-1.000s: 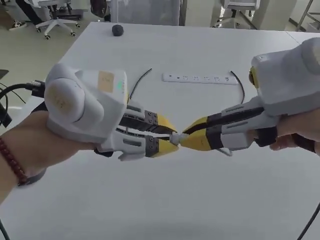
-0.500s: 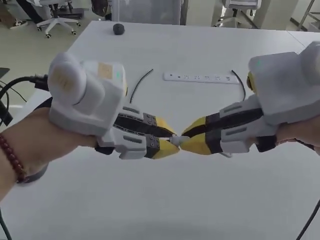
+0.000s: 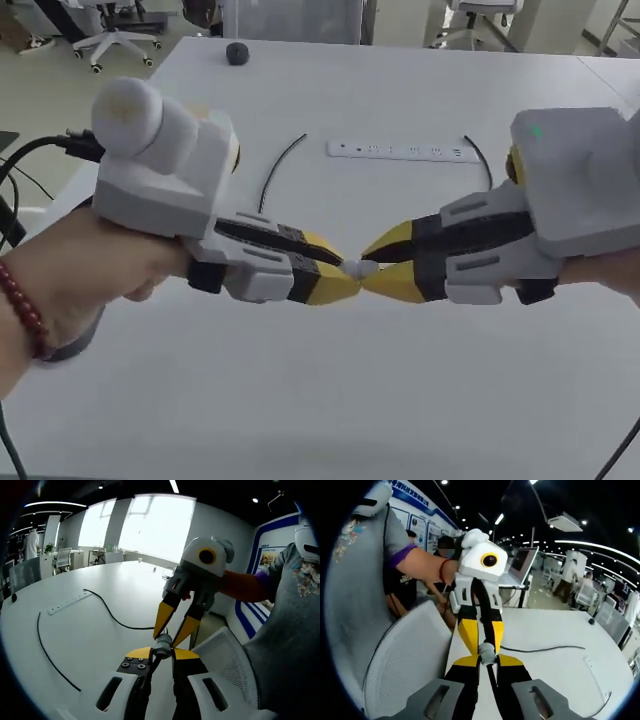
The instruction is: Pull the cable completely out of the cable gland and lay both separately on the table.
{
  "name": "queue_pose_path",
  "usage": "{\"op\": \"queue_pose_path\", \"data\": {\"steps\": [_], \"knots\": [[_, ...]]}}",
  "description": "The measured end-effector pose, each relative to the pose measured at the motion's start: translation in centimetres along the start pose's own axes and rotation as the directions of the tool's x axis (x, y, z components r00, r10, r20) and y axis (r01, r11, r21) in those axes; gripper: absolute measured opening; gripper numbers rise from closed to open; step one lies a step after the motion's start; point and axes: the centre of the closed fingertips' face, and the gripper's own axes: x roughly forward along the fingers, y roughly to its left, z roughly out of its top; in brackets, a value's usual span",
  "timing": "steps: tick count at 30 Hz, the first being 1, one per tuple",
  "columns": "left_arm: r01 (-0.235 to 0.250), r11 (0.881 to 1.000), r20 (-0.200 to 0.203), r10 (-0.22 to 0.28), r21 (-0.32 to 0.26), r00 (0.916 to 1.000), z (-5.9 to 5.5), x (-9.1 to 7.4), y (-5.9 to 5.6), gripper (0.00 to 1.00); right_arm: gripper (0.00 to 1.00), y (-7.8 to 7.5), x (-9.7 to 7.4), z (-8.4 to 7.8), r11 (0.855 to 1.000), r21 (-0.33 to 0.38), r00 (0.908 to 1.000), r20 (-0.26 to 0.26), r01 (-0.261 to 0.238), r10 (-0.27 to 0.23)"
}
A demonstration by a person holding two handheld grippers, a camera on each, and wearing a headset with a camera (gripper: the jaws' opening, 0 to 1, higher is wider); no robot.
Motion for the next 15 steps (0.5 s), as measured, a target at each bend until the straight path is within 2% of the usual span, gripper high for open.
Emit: {"op": "queue_pose_path", "data": {"steps": [1, 2, 3, 5, 6, 7, 11, 12, 13, 15], "knots": [[0.002, 1.0, 0.004, -0.002, -0.01, 1.0, 0.06, 0.0, 0.01, 0.15, 0.07, 0.07, -0.02, 0.06, 1.0, -0.009, 1.0, 0.005, 0.002, -0.001], [0.017, 0.998, 0.015, -0.016, -0.067, 0.9998, 0.2, 0.03, -0.29, 0.15, 0.07, -0.04, -0.02, 0.01, 0.998, -0.058, 1.0, -0.005, 0.005, -0.005], [0.009, 0.998, 0.012, -0.008, -0.058, 0.9999, 0.18, 0.0, 0.07, 0.15, 0.07, 0.06, -0.05, 0.16, 0.998, -0.062, 0.9999, -0.002, 0.01, -0.01], [0.012, 0.998, 0.008, -0.011, -0.062, 0.9999, 0.02, 0.07, -0.21, 0.15, 0.07, 0.18, 0.01, 0.06, 0.996, -0.087, 0.9999, -0.013, 0.007, -0.008], [0.005, 0.999, 0.013, -0.004, -0.038, 0.9999, 0.06, 0.12, -0.19, 0.15, 0.07, 0.07, 0.0, 0.04, 0.995, -0.103, 0.9998, -0.017, 0.013, -0.014], [0.014, 0.998, 0.005, -0.013, -0.057, 0.9999, -0.08, 0.14, -0.36, 0.15, 0.07, 0.26, 0.01, -0.05, 0.995, -0.102, 0.9997, -0.023, 0.0, -0.002], [0.013, 0.998, 0.013, -0.012, -0.055, 0.9998, -0.07, 0.22, -0.45, 0.15, 0.08, 0.01, -0.09, -0.22, 0.994, -0.114, 0.9996, -0.027, 0.004, -0.008], [-0.006, 1.0, 0.033, 0.006, -0.001, 0.9994, 0.25, 0.2, -0.23, 0.15, 0.09, -0.21, -0.13, -0.16, 0.993, -0.116, 0.9995, -0.025, 0.018, -0.021], [-0.005, 1.0, 0.028, 0.005, -0.018, 0.9996, 0.17, 0.11, -0.37, 0.15, 0.1, -0.26, -0.16, -0.14, 0.994, -0.103, 0.9995, -0.024, 0.02, -0.022], [-0.017, 1.0, 0.021, 0.017, 0.002, 0.9996, 0.14, -0.05, -0.08, 0.15, 0.14, -0.46, -0.49, -0.24, 0.995, -0.092, 0.9992, -0.029, 0.026, -0.029]]}}
